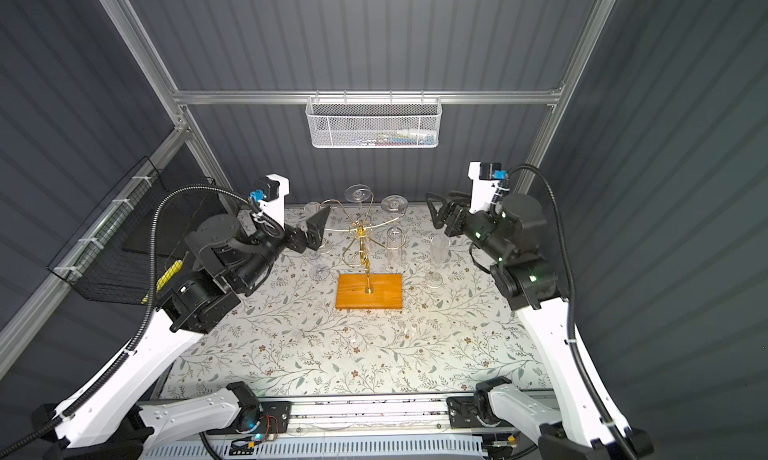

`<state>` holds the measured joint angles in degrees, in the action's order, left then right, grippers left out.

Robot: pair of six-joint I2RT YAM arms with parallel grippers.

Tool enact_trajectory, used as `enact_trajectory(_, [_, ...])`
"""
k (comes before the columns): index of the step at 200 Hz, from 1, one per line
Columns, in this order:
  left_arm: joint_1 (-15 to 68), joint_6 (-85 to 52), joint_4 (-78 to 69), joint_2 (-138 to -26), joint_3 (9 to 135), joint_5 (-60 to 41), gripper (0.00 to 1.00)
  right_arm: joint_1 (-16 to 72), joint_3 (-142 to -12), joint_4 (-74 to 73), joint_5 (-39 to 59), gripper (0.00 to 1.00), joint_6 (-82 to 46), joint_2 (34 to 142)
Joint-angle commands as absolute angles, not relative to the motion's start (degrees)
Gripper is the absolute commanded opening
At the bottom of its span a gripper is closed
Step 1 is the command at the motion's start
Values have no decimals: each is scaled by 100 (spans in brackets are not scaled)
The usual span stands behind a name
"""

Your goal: Take the wine glass off the wine glass rack

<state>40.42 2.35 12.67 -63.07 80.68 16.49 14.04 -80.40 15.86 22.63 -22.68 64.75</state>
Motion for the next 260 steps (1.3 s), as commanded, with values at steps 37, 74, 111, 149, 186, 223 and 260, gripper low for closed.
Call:
enact_trajectory(37, [3010,-478,2922,-7216,9354,207,99,962,-8541,1559,4338,58,-3769,7830])
enact_trajectory(74, [2547,-994,2683,-7184,9035,-322,99,783,-8596,838,5012,46,-4626,8431])
enact_trajectory(111, [2294,-1301,2461,-7077,8669,-835,99,783,-8648,397,5501,37,-5157,8870])
enact_trajectory(149, [2294,-1251,2338,-6908,8474,-800,98,786,-8684,338,5660,37,-5304,9112])
enact_trajectory(186, [2294,-1214,2330,-6873,8457,-923,98,782,-8691,300,5651,35,-5348,9189])
enact_trajectory(223, [2294,-1222,2225,-6800,8333,-921,98,787,-8745,312,5703,31,-5372,9294])
enact_trajectory(260, [2293,-1182,2170,-6684,8218,-842,98,783,-8812,373,5739,30,-5362,9395])
